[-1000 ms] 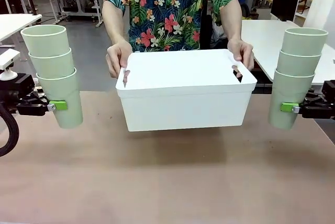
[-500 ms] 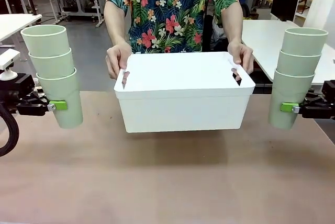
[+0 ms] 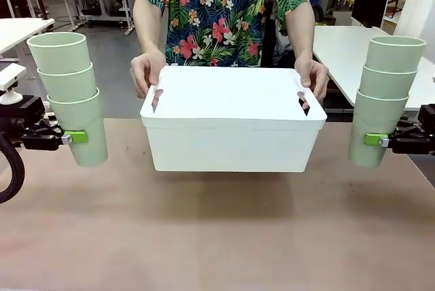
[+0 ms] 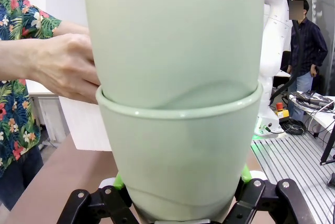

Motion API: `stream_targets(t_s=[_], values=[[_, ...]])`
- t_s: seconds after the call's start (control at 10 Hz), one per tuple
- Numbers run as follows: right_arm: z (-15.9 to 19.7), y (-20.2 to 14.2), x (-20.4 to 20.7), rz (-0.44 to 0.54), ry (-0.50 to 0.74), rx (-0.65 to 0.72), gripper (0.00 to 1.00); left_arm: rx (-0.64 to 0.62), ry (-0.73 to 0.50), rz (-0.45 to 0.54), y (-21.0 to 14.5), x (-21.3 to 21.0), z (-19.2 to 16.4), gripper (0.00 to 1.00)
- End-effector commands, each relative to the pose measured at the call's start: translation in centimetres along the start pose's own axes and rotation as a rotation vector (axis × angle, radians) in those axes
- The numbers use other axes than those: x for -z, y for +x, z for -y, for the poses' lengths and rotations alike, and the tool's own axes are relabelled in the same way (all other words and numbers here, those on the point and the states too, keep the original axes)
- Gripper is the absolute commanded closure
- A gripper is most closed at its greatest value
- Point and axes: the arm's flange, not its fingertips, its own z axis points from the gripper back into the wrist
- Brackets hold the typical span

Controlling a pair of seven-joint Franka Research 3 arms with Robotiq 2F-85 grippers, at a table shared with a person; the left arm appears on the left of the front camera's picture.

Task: Stack the cups and store them in the basket.
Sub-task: Place the stack of Reusable plastic cups into the Pantry Basket.

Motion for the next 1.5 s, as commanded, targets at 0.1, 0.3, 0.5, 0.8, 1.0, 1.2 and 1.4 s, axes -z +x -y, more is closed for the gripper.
stream_targets(t_s=[0.1,0.3,0.5,0.8,1.0,1.2,1.4], values=[[0.0,0.3,0.0,0.005,0.001,-0.006,0.15,0.007,0.001,0.007,0.4,0.0,0.1,0.14],[0.0,0.3,0.0,0.005,0.001,-0.006,0.15,0.007,0.001,0.007,0.4,0.0,0.1,0.14],[0.0,0.3,0.0,0.005,0.001,-0.006,0.15,0.007,0.001,0.007,0.4,0.0,0.1,0.14],[0.0,0.3,0.0,0.005,0.001,-0.006,0.15,0.007,0.001,0.007,0.4,0.0,0.1,0.14],[0.0,0.3,0.0,0.005,0.001,-0.006,0.15,0.0,0.0,0.0,0.0,0.0,0.0,0.14],[0.0,0.3,0.0,0.005,0.001,-0.006,0.15,-0.003,0.004,-0.02,3.5,-0.3,0.0,0.14],[0.0,0.3,0.0,0.005,0.001,-0.006,0.15,-0.03,0.005,-0.075,7.7,0.0,-0.4,0.14]])
